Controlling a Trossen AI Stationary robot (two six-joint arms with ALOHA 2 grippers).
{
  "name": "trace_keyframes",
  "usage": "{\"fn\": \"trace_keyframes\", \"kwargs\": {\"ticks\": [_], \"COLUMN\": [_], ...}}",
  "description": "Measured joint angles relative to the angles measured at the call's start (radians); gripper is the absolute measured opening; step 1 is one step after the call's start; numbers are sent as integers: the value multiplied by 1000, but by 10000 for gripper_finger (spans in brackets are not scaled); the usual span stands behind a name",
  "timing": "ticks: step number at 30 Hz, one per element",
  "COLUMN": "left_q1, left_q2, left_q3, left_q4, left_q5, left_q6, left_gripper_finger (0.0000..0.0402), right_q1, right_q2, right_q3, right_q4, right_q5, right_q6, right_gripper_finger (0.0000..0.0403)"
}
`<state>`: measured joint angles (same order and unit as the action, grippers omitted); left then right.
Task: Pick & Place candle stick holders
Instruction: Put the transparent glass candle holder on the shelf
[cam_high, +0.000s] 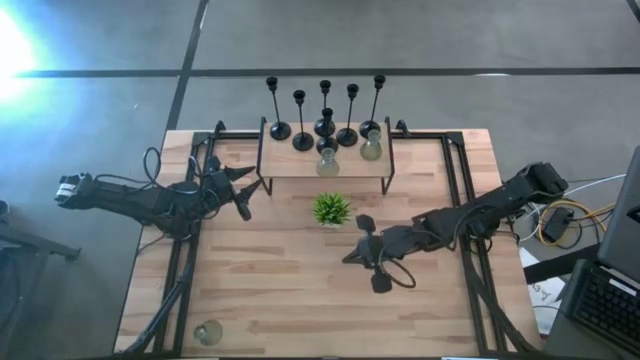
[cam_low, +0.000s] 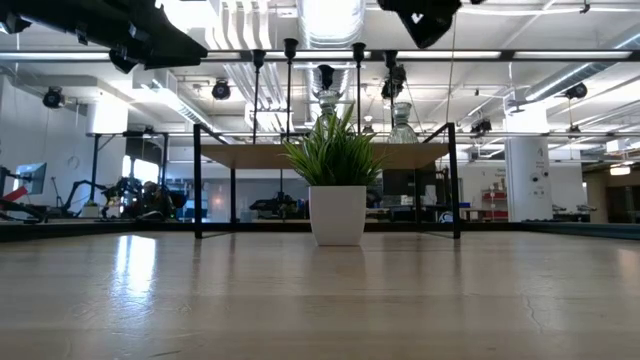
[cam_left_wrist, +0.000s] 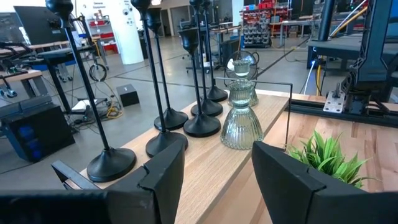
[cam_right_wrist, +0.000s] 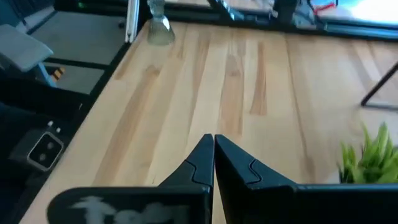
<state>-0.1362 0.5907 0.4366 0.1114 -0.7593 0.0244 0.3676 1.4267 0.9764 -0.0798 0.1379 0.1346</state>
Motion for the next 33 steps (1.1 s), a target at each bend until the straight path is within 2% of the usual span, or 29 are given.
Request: {"fn": "trace_keyframes", "kwargs": {"ticks": [7,13,18,24,33], "left_q1": [0,0,3,3,3], "left_q2": [6,22,26,25,131], "left_q3": [0,0,6,122,394], "left_q4": [2,-8,-20,-322,-911], "left_q5": [2,17,27,195,404], "left_q6": [-2,-48,-22,-34,-325], "left_gripper_finger": [193,193,193,193,193], "right_q1": [14,17,19,21,21], "right_q2": [-37,-123,-255,-427,-601], "right_q3": [-25,-111,-240,-399,-533], "right_q4": [-132,-126,-52,77,116], "right_q5": [27,48,53,58,93], "right_q6": [41,35,70,79,142], "right_gripper_finger": [8,8,8,8,8]}}
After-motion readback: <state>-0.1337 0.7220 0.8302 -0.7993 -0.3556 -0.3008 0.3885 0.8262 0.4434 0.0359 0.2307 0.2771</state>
